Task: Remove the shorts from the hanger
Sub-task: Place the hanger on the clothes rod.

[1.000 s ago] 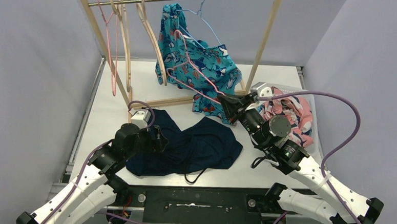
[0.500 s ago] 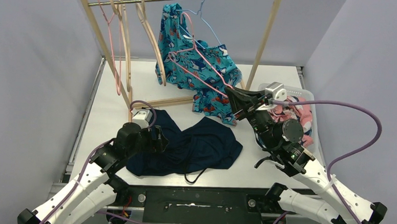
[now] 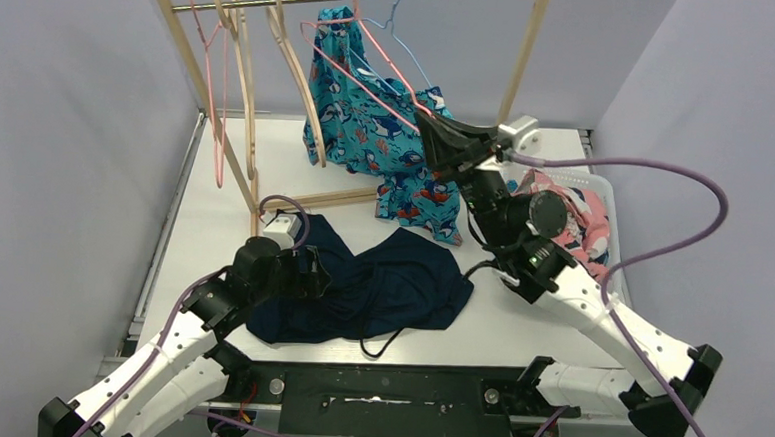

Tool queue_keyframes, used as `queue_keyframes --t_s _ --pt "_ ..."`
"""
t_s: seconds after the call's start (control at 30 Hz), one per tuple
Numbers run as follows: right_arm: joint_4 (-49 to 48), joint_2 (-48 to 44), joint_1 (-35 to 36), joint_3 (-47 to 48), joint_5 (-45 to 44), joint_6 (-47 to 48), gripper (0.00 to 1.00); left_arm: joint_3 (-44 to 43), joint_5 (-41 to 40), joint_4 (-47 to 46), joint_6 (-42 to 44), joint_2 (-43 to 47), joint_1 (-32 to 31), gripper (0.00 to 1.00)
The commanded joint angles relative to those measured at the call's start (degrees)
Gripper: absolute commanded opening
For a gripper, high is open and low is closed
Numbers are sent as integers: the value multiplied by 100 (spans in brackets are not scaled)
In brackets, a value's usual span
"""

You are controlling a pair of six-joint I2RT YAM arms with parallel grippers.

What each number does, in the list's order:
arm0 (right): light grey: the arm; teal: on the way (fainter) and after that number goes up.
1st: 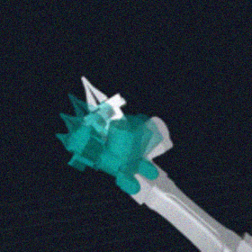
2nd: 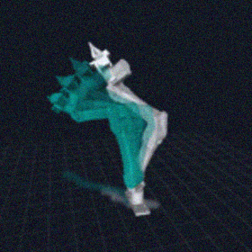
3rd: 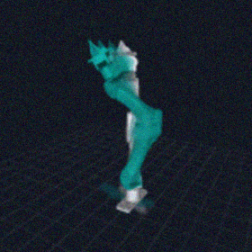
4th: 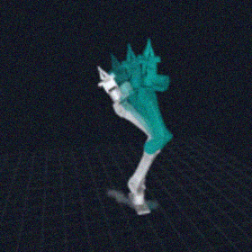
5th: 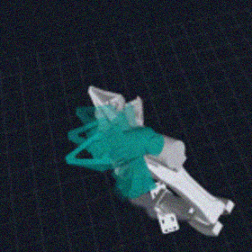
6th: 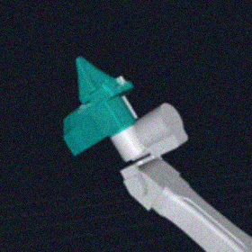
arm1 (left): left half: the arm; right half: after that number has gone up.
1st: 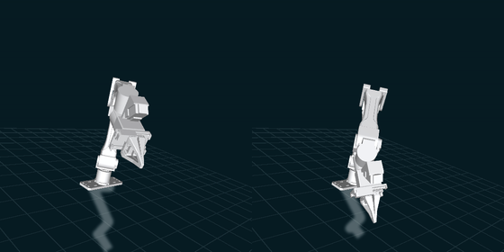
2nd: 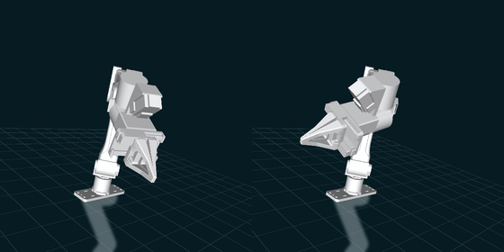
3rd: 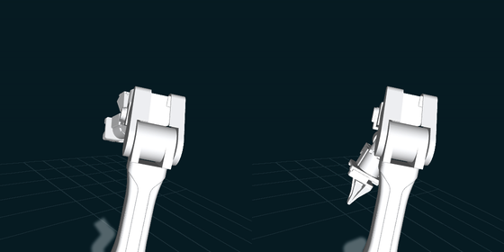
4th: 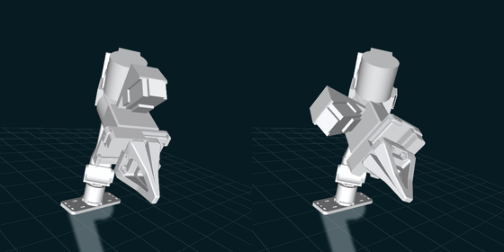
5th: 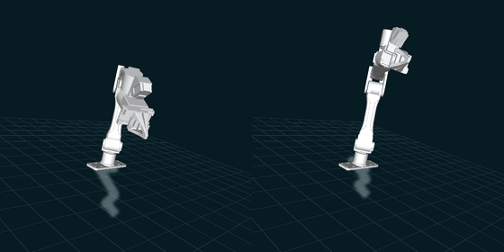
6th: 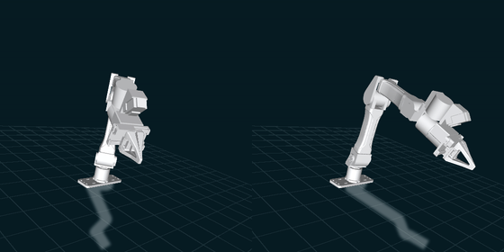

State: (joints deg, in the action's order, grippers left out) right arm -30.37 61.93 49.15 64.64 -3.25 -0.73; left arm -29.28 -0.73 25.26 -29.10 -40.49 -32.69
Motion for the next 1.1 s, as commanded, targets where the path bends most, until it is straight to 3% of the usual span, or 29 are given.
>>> queue_keyframes --t_s 0.0,0.23,0.4,0.43,0.53,0.7,0.9,1.07 --pt "-641 714 -43 793 50 -7 0 -253 95 -362 81 2 60 76" --pt "-217 1593 -70 975 121 -818 0 -224 60 -396 68 58 104 76" --pt "178 1633 -37 1026 194 -940 0 -241 90 -382 63 -6 118 76" --pt "221 1606 -44 1008 206 -938 4 -245 98 -380 68 -15 116 76" --pt "294 1469 -37 940 390 -943 29 -254 94 -364 65 -38 116 76" --pt "690 1200 -48 814 337 -1009 56 -258 113 -357 67 -93 130 76" --pt "1160 509 -47 155 -61 -1072 67 -306 70 -289 63 -159 135 76" --pt "1275 -99 -20 -1163 156 -1090 73 -321 -46 -253 45 -119 161 76"
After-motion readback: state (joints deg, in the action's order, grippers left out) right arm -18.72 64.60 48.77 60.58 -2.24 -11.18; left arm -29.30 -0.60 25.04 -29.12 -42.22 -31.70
